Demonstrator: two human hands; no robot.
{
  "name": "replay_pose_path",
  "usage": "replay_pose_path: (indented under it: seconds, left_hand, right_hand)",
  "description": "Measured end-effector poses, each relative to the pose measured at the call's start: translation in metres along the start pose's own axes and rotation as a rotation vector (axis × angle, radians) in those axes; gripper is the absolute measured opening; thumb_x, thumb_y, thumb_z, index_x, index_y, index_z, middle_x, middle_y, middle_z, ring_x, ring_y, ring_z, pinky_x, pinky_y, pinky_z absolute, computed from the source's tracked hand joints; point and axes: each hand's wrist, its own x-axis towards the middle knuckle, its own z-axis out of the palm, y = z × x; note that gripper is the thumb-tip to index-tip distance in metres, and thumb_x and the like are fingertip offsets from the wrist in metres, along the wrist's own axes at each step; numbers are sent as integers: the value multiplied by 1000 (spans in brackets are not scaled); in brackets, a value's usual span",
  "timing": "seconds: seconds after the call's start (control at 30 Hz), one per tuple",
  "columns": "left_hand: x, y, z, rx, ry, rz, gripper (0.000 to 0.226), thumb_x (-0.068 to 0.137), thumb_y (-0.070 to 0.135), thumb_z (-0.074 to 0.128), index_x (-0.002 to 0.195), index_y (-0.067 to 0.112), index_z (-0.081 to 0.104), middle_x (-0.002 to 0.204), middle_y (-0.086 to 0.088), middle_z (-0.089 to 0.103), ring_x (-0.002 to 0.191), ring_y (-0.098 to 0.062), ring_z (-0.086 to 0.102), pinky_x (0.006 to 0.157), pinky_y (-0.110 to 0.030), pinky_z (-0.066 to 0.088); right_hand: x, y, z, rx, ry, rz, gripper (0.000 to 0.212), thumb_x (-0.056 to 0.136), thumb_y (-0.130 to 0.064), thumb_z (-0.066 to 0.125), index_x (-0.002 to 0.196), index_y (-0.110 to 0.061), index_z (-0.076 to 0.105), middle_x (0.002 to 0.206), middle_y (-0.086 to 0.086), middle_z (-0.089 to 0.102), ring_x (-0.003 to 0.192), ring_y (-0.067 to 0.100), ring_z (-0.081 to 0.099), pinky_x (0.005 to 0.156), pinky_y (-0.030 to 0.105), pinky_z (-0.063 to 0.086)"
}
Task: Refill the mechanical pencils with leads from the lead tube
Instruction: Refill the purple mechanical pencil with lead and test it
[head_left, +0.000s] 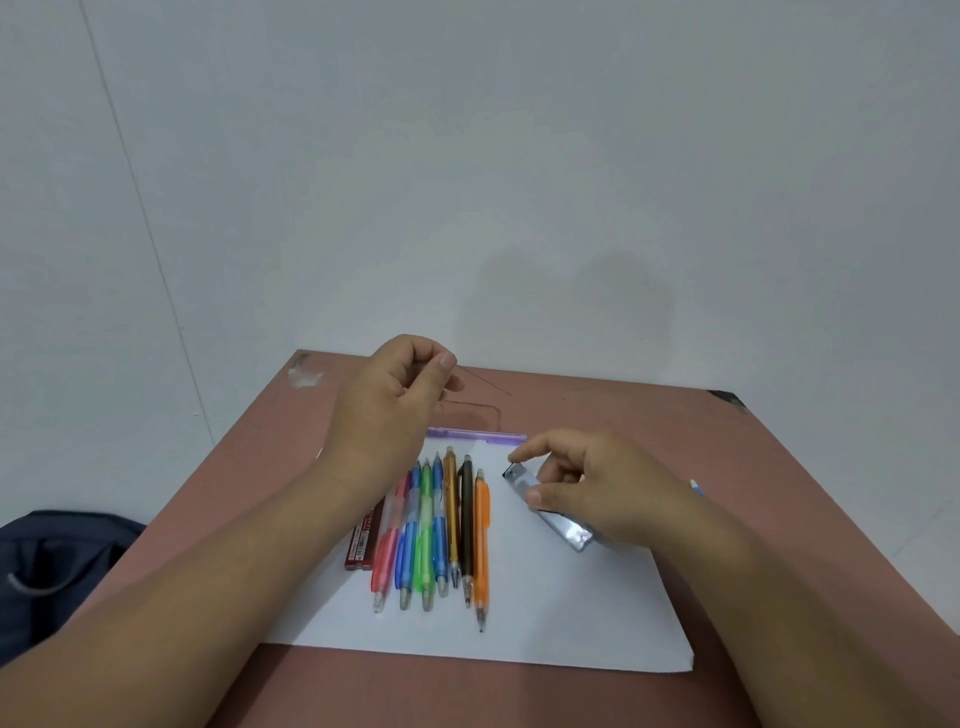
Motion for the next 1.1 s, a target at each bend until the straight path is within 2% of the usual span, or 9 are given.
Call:
replay_pose_path:
  seconds: [0.13, 0.2, 0.27, 0.37, 0.47, 0.6, 0.73, 0.93, 1.1]
  left_hand:
    - [-2, 0, 2, 94, -59, 43, 12, 100, 34, 55, 94, 29, 65, 85, 22, 69, 84, 4, 63, 72, -21, 47]
    - [-4, 0, 3, 137, -90, 63, 12, 99, 35, 56, 94, 31, 65, 85, 23, 69, 85, 4, 63, 71, -19, 47]
    - [-5, 0, 4, 174, -117, 88, 10, 99, 37, 55, 93, 34, 64, 83, 21, 69, 85, 3, 63, 71, -18, 47]
    - [-9, 4, 7, 231, -155, 159, 9, 99, 38, 55, 92, 38, 61, 80, 19, 68, 83, 2, 62, 68, -16, 47]
    - [-12, 7, 13, 309, -158, 301, 10, 96, 41, 54, 94, 36, 62, 79, 18, 67, 79, -3, 63, 64, -19, 49]
    - [-15, 7, 18, 328, -164, 364, 26, 94, 49, 48, 102, 32, 66, 82, 18, 67, 79, -1, 63, 65, -17, 48]
    - [-10, 6, 19, 293, -189, 289, 38, 98, 51, 40, 121, 32, 63, 92, 23, 66, 89, 5, 62, 71, -12, 45]
    - [10, -14, 23, 617, -366, 173, 26, 102, 32, 52, 123, 30, 68, 121, 14, 66, 102, -1, 53, 84, -21, 40]
    - [15, -23, 24, 794, -418, 166, 25, 99, 30, 55, 116, 30, 73, 110, 7, 69, 101, -10, 58, 84, -28, 48]
  right_hand:
    - [-1, 1, -2, -160, -17, -37, 16, 92, -39, 69, 105, -49, 74, 94, -26, 69, 88, -1, 62, 78, 20, 52]
    - [-1, 1, -1, -156, 112, -43, 10, 90, -47, 69, 91, -43, 78, 87, -27, 70, 83, -4, 62, 76, 23, 54]
    - [-1, 2, -1, -138, 352, -101, 19, 87, -50, 71, 82, -32, 76, 74, -20, 67, 68, 0, 58, 65, 27, 52]
    - [0, 1, 0, -53, 571, -248, 10, 86, -41, 76, 86, -32, 72, 75, -15, 64, 68, 8, 56, 61, 26, 51]
    - [6, 3, 8, -141, 630, -390, 11, 87, -32, 78, 97, -32, 75, 83, -16, 64, 70, 7, 58, 62, 25, 51]
    - [12, 7, 12, -200, 661, -481, 5, 89, -24, 75, 93, -26, 77, 86, -14, 66, 70, 4, 57, 62, 26, 51]
    - [11, 7, 7, -170, 699, -404, 7, 88, -19, 76, 89, -27, 77, 83, -15, 68, 69, 8, 59, 63, 27, 52]
    - [8, 4, 0, 86, 709, -121, 9, 88, -19, 76, 85, -27, 79, 77, -16, 72, 75, 2, 64, 69, 18, 52]
    - [5, 0, -1, 164, 684, -58, 9, 88, -20, 74, 87, -26, 80, 78, -20, 72, 76, -2, 64, 70, 14, 51]
